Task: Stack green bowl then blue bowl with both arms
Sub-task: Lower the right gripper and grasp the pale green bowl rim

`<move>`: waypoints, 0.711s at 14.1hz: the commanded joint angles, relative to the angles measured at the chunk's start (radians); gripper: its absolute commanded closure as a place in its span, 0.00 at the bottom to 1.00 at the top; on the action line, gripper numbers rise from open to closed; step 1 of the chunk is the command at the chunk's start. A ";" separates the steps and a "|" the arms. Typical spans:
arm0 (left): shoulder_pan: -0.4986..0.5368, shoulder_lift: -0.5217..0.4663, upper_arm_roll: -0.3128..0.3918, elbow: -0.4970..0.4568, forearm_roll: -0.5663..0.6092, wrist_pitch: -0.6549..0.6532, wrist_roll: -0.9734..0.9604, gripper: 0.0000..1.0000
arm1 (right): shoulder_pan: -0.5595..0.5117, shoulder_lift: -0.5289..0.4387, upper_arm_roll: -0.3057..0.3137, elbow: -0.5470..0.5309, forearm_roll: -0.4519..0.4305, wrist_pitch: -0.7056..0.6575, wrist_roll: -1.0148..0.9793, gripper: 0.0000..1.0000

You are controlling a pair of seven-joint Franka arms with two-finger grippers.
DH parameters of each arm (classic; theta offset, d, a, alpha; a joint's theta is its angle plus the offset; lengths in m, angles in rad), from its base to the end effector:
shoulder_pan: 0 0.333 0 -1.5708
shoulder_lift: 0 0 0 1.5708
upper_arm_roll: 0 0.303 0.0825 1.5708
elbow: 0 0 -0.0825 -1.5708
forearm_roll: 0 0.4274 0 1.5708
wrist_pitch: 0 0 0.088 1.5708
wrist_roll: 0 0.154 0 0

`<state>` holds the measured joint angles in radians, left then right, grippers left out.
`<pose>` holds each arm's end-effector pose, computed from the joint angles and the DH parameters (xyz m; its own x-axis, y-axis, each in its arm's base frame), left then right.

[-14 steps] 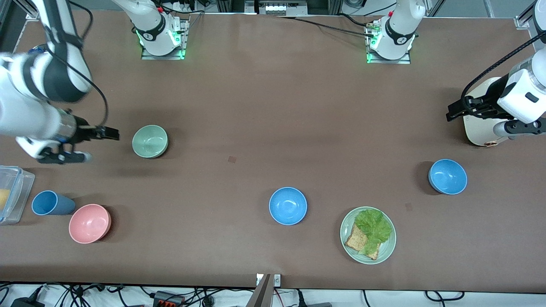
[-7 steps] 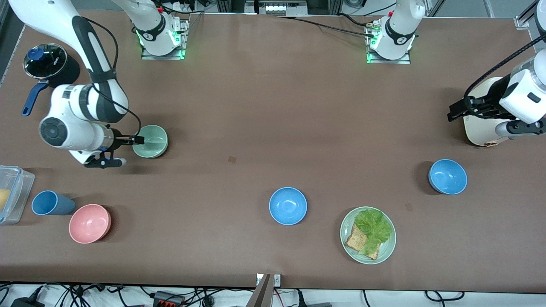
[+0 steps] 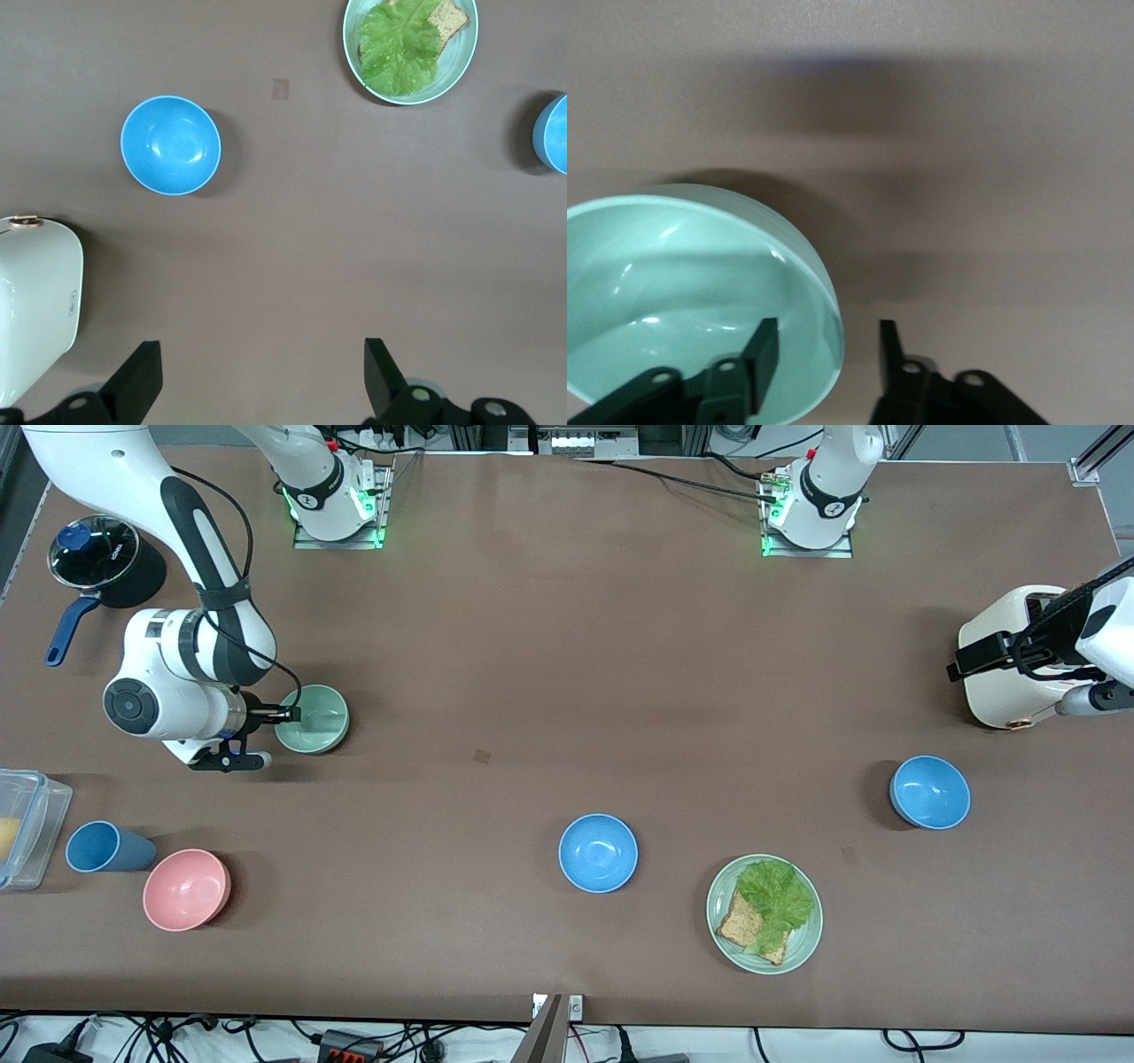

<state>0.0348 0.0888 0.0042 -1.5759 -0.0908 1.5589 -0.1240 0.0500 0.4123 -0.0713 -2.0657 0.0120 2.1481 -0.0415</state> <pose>0.6137 0.0098 0.5077 0.9802 0.1605 -0.1159 0.1698 -0.9825 0.0762 0.5587 -0.0137 0.1180 0.9462 0.0112 -0.3234 0.0145 -0.9999 0.0077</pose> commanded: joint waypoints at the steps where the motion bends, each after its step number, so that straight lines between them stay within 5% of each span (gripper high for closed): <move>1: 0.042 0.022 0.000 0.002 -0.004 -0.010 0.021 0.00 | -0.005 0.003 0.004 -0.005 0.002 -0.001 0.011 0.78; 2: 0.059 0.038 0.000 -0.006 -0.004 -0.016 0.023 0.00 | 0.002 0.002 0.004 -0.005 0.002 -0.004 0.012 0.94; 3: 0.068 0.083 0.000 -0.007 -0.004 -0.019 0.021 0.00 | 0.008 -0.003 0.005 -0.001 0.002 -0.010 0.012 1.00; 6: 0.152 0.187 0.000 0.004 0.009 0.041 0.027 0.00 | 0.027 -0.009 0.024 0.082 0.003 -0.104 0.014 1.00; 10: 0.229 0.380 0.000 0.004 0.022 0.295 0.159 0.00 | 0.088 -0.003 0.143 0.219 0.048 -0.168 0.058 1.00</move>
<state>0.2249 0.3768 0.0132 -1.5997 -0.0822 1.7709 -0.0359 0.0925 0.4061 0.0369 -1.9024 0.0345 2.0141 -0.0281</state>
